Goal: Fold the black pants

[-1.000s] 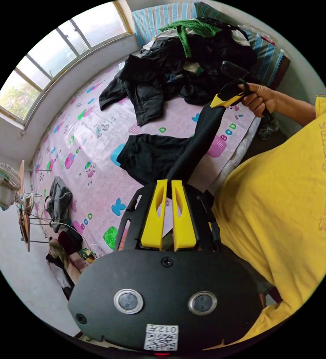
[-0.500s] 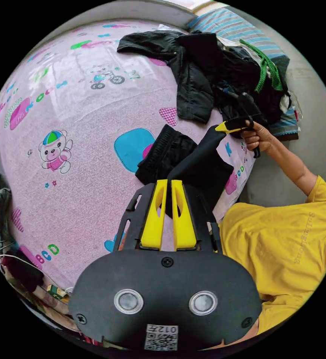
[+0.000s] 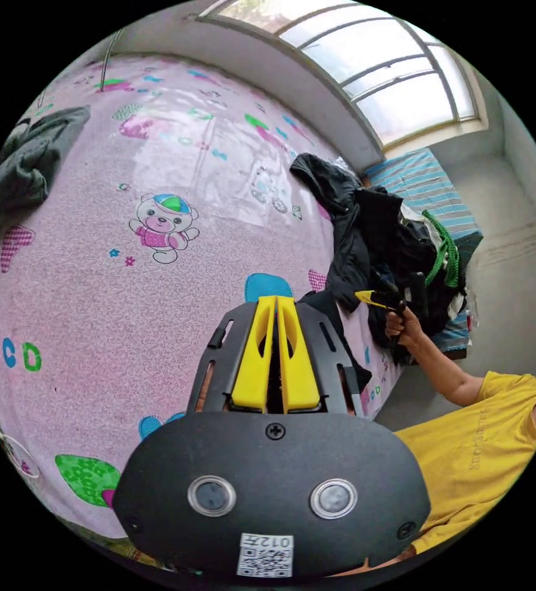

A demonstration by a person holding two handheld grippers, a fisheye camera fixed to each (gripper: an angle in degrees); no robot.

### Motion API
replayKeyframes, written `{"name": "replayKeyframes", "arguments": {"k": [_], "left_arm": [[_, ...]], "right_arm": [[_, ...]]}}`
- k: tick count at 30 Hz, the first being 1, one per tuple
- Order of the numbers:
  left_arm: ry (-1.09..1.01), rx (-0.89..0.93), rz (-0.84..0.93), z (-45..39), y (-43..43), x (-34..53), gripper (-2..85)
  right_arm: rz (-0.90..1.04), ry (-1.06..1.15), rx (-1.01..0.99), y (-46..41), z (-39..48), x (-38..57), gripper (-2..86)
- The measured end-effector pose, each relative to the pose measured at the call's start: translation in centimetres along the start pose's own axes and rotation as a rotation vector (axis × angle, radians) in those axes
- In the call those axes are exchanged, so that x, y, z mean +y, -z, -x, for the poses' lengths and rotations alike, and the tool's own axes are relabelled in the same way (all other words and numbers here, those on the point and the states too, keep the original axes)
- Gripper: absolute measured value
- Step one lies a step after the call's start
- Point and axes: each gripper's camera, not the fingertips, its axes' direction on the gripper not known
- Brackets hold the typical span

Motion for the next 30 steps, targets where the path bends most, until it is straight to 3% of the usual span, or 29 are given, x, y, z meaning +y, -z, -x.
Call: {"name": "replayKeyframes", "arguments": {"k": [3, 8, 12, 16, 20, 23, 26, 30], "left_arm": [[-0.148, -0.186, 0.11, -4.4, -3.2, 0.5, 0.1], [-0.08, -0.333, 0.118, -5.0, -7.2, -1.8, -0.1], [-0.057, -0.458, 0.251, -3.4, -10.0, -2.9, -0.1], [-0.038, -0.553, 0.227, -3.0, -9.1, -3.2, -0.2], [0.014, -0.459, 0.055, -4.3, -4.5, -2.3, -0.2], [-0.097, -0.352, -0.011, -8.5, -2.5, -0.7, -0.2], [-0.175, -0.188, 0.049, -12.7, -4.3, 1.7, -0.2], [-0.233, -0.305, 0.219, -14.5, -9.1, 5.3, -0.2]], "right_arm": [[0.056, 0.19, 0.175, -3.5, 4.8, -0.8, 1.2], [0.202, 0.348, 0.54, -9.3, 7.9, -2.2, 0.2], [0.23, 0.374, 0.515, -10.4, 8.6, -3.1, 0.0], [0.22, 0.345, 0.45, -9.8, 8.9, -3.5, -0.1], [0.138, 0.293, 0.475, -6.0, 10.2, -2.3, -0.1], [0.13, 0.297, 0.394, -3.4, 11.6, 0.8, 0.0], [0.183, 0.311, 0.357, -3.4, 12.8, 4.5, 0.0], [0.277, 0.301, 0.431, -6.0, 12.0, 7.5, 0.0]]}}
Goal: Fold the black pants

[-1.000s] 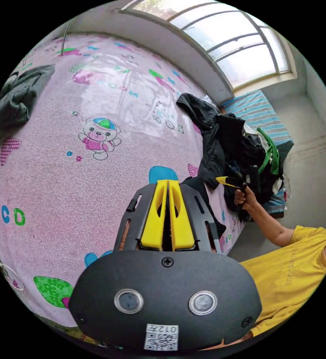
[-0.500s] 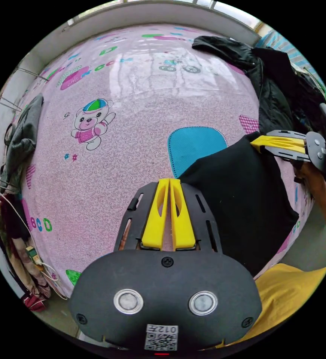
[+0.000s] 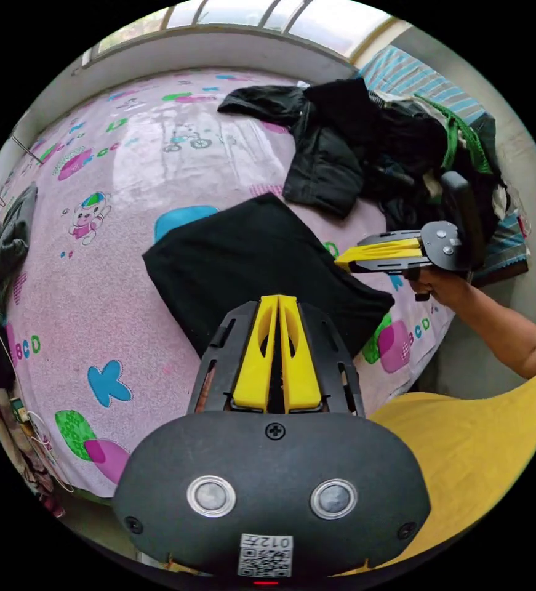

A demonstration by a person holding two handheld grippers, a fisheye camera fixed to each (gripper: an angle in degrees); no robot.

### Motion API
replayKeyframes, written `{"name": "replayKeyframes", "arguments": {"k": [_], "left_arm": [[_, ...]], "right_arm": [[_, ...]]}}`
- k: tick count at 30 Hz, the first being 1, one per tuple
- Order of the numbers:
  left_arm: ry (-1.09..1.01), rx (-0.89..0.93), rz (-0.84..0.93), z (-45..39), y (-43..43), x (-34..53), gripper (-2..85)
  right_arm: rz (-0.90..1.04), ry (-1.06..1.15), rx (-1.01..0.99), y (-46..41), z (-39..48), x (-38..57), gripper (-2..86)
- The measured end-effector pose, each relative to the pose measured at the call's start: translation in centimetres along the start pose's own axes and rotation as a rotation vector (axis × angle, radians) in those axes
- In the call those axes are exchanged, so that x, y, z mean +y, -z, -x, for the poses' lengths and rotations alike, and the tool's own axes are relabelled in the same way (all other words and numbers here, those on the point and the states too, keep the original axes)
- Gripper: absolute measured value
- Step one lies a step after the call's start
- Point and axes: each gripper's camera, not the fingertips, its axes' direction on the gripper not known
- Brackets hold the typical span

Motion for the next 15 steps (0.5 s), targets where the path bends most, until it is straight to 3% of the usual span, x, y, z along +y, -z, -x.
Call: {"name": "replayKeyframes", "arguments": {"k": [6, 10, 12, 15], "left_arm": [[0.056, -0.036, 0.117, 2.2, -3.5, 1.9, -0.2], [0.033, -0.172, 0.128, 1.6, -2.4, 2.2, -0.2], [0.045, -0.195, 0.079, 1.1, -0.8, 3.0, -0.2], [-0.037, -0.093, 0.009, -1.3, 1.0, 4.2, -0.1]], "right_arm": [[0.028, -0.023, -0.007, -1.5, -1.9, 0.8, -0.1], [0.011, -0.053, 0.122, -0.4, -1.5, 1.3, -0.1], [-0.058, -0.096, 0.053, 1.9, -2.2, 3.2, -0.1], [-0.115, -0.129, -0.069, 3.5, -2.5, 6.3, -0.1]]}}
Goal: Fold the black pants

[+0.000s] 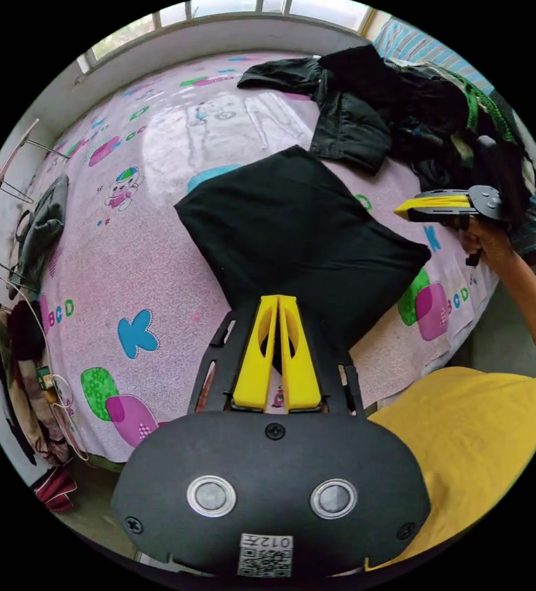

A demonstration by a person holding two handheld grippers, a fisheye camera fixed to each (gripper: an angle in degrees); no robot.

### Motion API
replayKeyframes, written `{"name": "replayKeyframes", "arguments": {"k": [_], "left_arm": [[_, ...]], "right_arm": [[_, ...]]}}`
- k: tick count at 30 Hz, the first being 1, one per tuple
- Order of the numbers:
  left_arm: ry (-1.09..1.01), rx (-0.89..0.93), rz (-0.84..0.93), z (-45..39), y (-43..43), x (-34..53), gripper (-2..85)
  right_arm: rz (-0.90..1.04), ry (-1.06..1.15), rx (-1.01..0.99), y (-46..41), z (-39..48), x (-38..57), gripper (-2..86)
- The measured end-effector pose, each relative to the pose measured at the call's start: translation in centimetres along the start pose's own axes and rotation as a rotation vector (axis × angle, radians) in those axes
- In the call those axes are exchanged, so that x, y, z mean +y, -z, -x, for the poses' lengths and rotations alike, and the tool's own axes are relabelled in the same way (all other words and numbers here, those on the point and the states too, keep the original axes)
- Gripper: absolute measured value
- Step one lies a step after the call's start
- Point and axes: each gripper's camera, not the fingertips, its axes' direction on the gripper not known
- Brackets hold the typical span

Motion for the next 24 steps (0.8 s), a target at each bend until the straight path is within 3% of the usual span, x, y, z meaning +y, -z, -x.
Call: {"name": "replayKeyframes", "arguments": {"k": [3, 6, 10, 16, 20, 24], "left_arm": [[-0.108, -0.035, 0.036, -2.9, -1.4, 0.6, -0.1], [-0.058, -0.08, 0.14, -2.5, -4.6, 1.7, -0.1], [-0.032, -0.068, 0.135, -1.0, -5.8, 3.4, -0.1], [0.007, -0.146, 0.069, -0.5, -3.3, 4.1, -0.1], [0.009, 0.021, -0.013, -0.3, -1.9, 3.9, -0.1], [0.006, 0.071, 0.116, 0.7, -5.0, 3.5, -0.2]], "right_arm": [[0.067, 0.044, -0.004, -1.5, 0.3, 1.6, -0.1], [0.144, 0.029, 0.055, -3.8, -0.7, 2.3, -0.1], [0.254, 0.017, 0.232, -5.7, -2.3, 3.0, -0.1], [0.049, -0.073, 0.244, -1.7, -4.4, 4.0, -0.1], [-0.051, -0.123, -0.055, -1.6, -6.0, 3.6, -0.1], [0.056, -0.326, -0.285, -5.6, -10.9, 3.7, 0.0]]}}
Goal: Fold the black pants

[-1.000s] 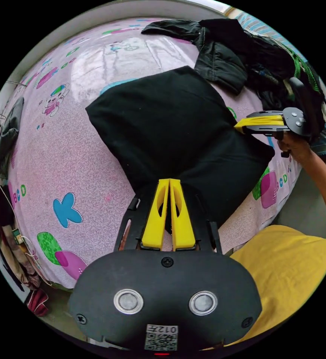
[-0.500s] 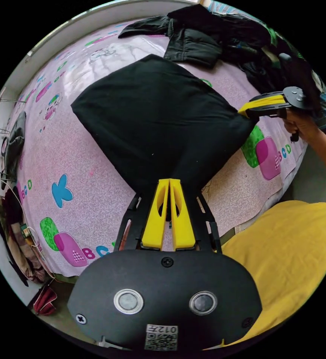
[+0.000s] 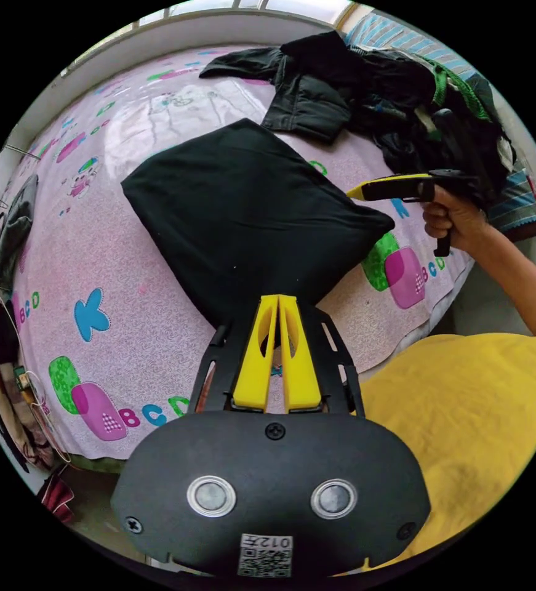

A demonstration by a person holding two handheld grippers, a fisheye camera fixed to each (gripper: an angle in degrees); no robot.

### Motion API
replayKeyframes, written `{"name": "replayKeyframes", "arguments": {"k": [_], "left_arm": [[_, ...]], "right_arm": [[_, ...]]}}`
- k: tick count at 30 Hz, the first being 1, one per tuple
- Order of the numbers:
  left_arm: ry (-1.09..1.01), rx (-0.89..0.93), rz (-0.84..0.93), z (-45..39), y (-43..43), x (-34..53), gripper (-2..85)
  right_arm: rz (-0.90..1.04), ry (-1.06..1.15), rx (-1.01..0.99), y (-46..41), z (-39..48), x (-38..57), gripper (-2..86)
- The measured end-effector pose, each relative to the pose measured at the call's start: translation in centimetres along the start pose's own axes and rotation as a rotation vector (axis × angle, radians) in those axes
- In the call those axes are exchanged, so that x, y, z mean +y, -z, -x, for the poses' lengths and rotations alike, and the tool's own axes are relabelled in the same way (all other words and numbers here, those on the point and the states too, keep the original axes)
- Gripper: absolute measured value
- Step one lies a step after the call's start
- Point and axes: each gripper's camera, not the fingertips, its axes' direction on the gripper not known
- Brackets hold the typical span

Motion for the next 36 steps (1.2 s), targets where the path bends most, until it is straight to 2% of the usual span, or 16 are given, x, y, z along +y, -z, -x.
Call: {"name": "replayKeyframes", "arguments": {"k": [1, 3, 5, 8, 10, 12, 15, 17, 19, 21, 26, 27, 29, 30, 32, 36], "left_arm": [[0.015, 0.012, 0.041, 0.8, -1.1, 0.3, -0.2], [0.039, 0.059, 0.01, 2.1, -1.4, 1.1, -0.1], [0.068, 0.05, 0.035, 3.2, -1.7, 1.6, -0.2], [0.093, -0.008, 0.075, 4.2, -1.8, 2.6, -0.2], [0.125, -0.055, -0.011, 4.5, 0.5, 3.1, -0.2], [0.126, -0.019, -0.102, 4.2, 2.2, 2.6, -0.2], [0.034, 0.05, -0.142, 2.3, 2.5, -0.2, -0.2], [-0.021, 0.059, -0.112, 1.3, 1.4, -2.0, -0.1], [-0.046, 0.078, -0.004, 1.1, -0.9, -2.9, -0.1], [-0.04, 0.052, 0.015, 1.9, -1.7, -2.2, -0.1], [0.056, 0.125, -0.014, 5.5, -1.6, 0.9, -0.2], [0.074, 0.13, 0.001, 6.1, -1.4, 1.4, -0.2], [0.103, 0.072, 0.024, 6.8, -0.6, 1.9, -0.2], [0.104, 0.023, -0.018, 6.9, 0.6, 2.2, -0.2], [0.106, 0.038, -0.095, 7.1, 2.1, 1.6, -0.2], [0.08, 0.048, -0.097, 6.6, 1.5, -3.1, -0.2]], "right_arm": [[0.008, -0.038, -0.021, -0.2, -1.1, -0.1, 0.0], [-0.011, -0.16, -0.112, 0.1, -5.0, 0.2, 0.1], [-0.021, -0.229, -0.046, 0.7, -7.1, 0.6, 0.1], [-0.094, -0.181, -0.155, 2.7, -8.1, 1.5, 0.2], [-0.176, -0.119, -0.194, 4.3, -7.4, 2.3, 0.2], [-0.207, -0.055, -0.274, 4.4, -6.3, 2.7, 0.2], [-0.104, -0.015, -0.346, 1.2, -5.0, 1.9, 0.2], [-0.032, 0.004, -0.339, -0.9, -4.4, 1.3, 0.2], [0.043, -0.011, -0.286, -2.6, -4.8, 0.8, 0.1], [0.005, -0.099, -0.29, -2.6, -7.5, 1.0, 0.0], [-0.13, -0.338, -0.305, 0.2, -14.3, 2.8, 0.1], [-0.163, -0.352, -0.255, 1.1, -14.6, 3.0, 0.1], [-0.224, -0.302, -0.24, 2.3, -13.9, 2.9, 0.2], [-0.256, -0.254, -0.27, 2.7, -12.9, 2.4, 0.3], [-0.252, -0.148, -0.294, 2.3, -10.6, 1.2, 0.3], [0.02, 0.118, -0.208, -3.0, -4.6, -2.4, 0.1]]}}
